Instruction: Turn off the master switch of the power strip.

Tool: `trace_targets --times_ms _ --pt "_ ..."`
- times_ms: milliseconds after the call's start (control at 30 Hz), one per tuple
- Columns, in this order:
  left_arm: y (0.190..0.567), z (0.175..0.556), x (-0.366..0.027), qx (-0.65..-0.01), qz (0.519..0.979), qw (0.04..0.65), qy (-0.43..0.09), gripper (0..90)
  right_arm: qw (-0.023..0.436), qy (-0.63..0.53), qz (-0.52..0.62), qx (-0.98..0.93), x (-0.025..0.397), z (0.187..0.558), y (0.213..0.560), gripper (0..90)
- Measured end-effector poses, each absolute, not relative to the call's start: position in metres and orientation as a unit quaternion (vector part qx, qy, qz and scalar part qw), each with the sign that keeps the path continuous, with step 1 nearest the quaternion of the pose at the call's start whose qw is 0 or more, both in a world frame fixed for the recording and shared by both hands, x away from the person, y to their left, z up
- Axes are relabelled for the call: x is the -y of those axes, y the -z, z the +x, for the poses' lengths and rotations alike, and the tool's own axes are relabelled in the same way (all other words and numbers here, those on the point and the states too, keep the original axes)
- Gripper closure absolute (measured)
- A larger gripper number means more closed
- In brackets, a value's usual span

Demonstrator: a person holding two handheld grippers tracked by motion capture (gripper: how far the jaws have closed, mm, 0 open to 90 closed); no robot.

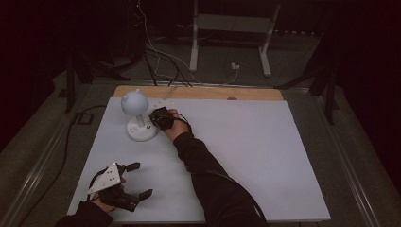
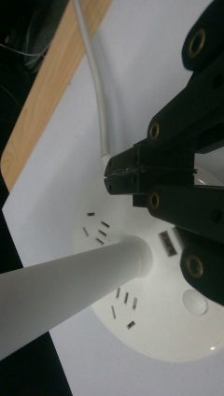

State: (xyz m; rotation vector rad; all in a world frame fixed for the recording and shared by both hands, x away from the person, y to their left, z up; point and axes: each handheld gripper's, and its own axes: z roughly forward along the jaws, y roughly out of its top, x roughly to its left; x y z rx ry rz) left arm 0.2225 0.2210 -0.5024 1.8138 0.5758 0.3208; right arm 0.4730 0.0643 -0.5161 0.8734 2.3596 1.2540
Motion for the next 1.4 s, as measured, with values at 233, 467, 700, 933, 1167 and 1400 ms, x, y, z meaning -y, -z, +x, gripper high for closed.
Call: trace_targets --times_ms 233,467,700,933,1167,1400 --pt "0.5023 0.2223 -0.2212 -0.245 0.773 0.570 -0.137 0.3 0.163 -0.439 0.306 -0.829 -0.0670 0.4746 0.5172 89.8" --pt "0.5023 0.2223 -0.2211 -0.245 0.773 0.569 -0.136 0.3 0.168 -0.439 0.303 -0.829 -0.0671 0.4736 0.5184 89.8" --pt "0.5026 0.2227 -0.2210 -0.245 0.773 0.569 -0.136 0.3 0.168 -0.442 0.307 -0.826 -0.0661 0.4724 0.5211 89.9" --pt "0.5028 0.2228 -0.2209 -0.246 0.773 0.569 -0.135 0.3 0.169 -0.441 0.302 -0.828 -0.0663 0.4724 0.5213 89.9" --pt "0.5030 0.2230 -0.2210 -0.247 0.773 0.569 -0.135 0.3 0.174 -0.440 0.298 -0.829 -0.0671 0.4717 0.5215 90.0" --pt "0.5034 0.2233 -0.2207 -0.248 0.773 0.568 -0.135 0.3 0.165 -0.442 0.301 -0.828 -0.0656 0.4729 0.5216 90.0"
